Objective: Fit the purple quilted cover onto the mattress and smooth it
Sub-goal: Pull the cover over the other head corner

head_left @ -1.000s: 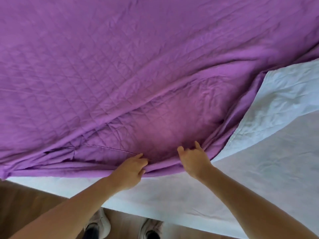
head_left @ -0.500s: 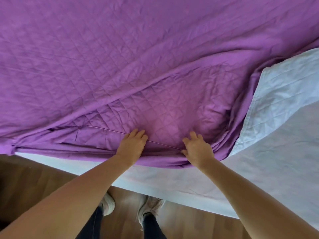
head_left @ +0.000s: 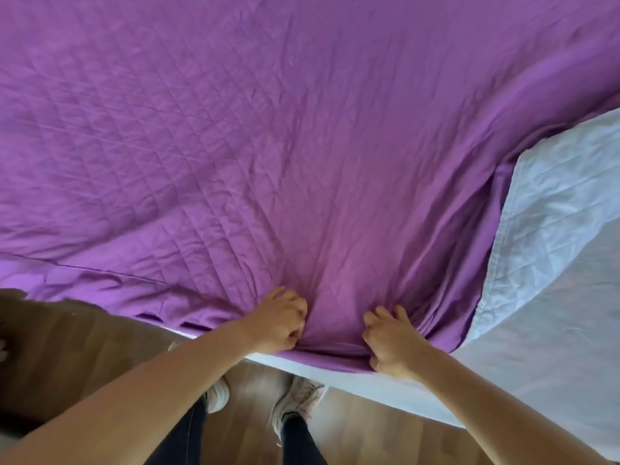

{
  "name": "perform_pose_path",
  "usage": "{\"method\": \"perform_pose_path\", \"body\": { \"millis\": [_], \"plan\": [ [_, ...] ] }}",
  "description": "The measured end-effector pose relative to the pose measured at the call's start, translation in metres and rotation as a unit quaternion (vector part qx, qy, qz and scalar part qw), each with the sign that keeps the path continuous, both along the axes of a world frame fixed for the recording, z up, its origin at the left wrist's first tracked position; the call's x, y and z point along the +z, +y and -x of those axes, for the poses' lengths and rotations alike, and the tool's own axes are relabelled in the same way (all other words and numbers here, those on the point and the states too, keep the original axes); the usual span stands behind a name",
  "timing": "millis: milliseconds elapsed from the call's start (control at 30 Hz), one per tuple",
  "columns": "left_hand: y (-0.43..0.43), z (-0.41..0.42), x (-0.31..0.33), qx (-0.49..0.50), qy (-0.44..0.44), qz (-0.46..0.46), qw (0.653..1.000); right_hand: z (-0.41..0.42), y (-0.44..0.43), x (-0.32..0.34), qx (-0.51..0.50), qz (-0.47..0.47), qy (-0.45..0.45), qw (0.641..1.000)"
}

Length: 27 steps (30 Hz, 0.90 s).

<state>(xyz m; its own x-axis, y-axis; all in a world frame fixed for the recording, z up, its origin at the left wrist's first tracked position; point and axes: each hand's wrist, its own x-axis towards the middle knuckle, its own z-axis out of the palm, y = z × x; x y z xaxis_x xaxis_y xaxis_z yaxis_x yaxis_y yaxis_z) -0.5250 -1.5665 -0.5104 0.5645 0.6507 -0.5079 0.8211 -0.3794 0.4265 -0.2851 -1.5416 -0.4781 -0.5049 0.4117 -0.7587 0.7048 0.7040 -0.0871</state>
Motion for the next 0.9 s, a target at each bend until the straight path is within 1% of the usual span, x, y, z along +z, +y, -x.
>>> {"method": "perform_pose_path", "body": {
  "millis": [67, 167, 300, 367, 433, 500, 533, 567, 600, 633, 667, 700, 733, 800, 833, 867, 900],
  "plan": [
    [-0.006, -0.009, 0.001, -0.026, 0.026, 0.014, 0.999, -0.002, -0.008, 0.001, -0.010, 0.026, -0.015, 0.999],
    [-0.003, -0.012, 0.005, -0.037, 0.047, -0.008, 0.998, 0.003, -0.001, 0.003, -0.045, 0.046, -0.026, 0.998],
    [-0.010, -0.013, 0.007, -0.040, 0.037, 0.027, 0.998, 0.006, -0.002, 0.004, -0.088, 0.105, -0.057, 0.989],
    [-0.020, -0.013, 0.007, -0.052, 0.032, 0.026, 0.998, 0.005, -0.012, 0.004, -0.099, 0.124, -0.066, 0.985],
    [-0.026, -0.016, 0.007, -0.069, 0.046, 0.014, 0.996, 0.005, -0.020, 0.001, -0.108, 0.140, -0.076, 0.981],
    [-0.023, -0.018, 0.008, -0.048, 0.053, 0.012, 0.997, 0.005, -0.016, 0.000, -0.134, 0.148, -0.067, 0.978],
    [-0.018, -0.020, 0.009, -0.011, 0.036, 0.011, 0.999, 0.006, -0.011, -0.001, -0.157, 0.144, -0.046, 0.976],
    [-0.011, -0.022, 0.008, 0.037, 0.006, -0.004, 0.999, 0.006, -0.004, -0.001, -0.185, 0.130, -0.013, 0.974],
    [-0.002, -0.025, 0.006, 0.085, -0.029, -0.044, 0.995, 0.007, 0.004, -0.003, -0.206, 0.096, 0.028, 0.974],
    [0.005, -0.028, 0.003, 0.122, -0.039, -0.082, 0.988, 0.008, 0.011, -0.006, -0.211, 0.042, 0.069, 0.974],
    [0.012, -0.030, 0.002, 0.146, -0.015, -0.093, 0.985, 0.009, 0.018, -0.009, -0.202, -0.019, 0.097, 0.974],
    [0.016, -0.033, 0.003, 0.156, 0.029, -0.077, 0.984, 0.009, 0.022, -0.012, -0.192, -0.069, 0.102, 0.974],
    [0.017, -0.036, 0.003, 0.156, 0.075, -0.042, 0.984, 0.008, 0.024, -0.013, -0.189, -0.096, 0.078, 0.974],
    [0.014, -0.044, 0.004, 0.117, 0.140, 0.036, 0.983, 0.005, 0.022, -0.015, -0.184, -0.114, -0.009, 0.976],
    [0.012, -0.048, 0.003, 0.094, 0.153, 0.051, 0.982, 0.002, 0.019, -0.016, -0.178, -0.120, -0.047, 0.976],
    [0.011, -0.051, 0.003, 0.088, 0.153, 0.058, 0.983, 0.002, 0.015, -0.016, -0.176, -0.126, -0.066, 0.974],
    [0.013, -0.053, 0.004, 0.089, 0.145, 0.062, 0.983, 0.002, 0.013, -0.015, -0.187, -0.128, -0.065, 0.972]
  ]
}}
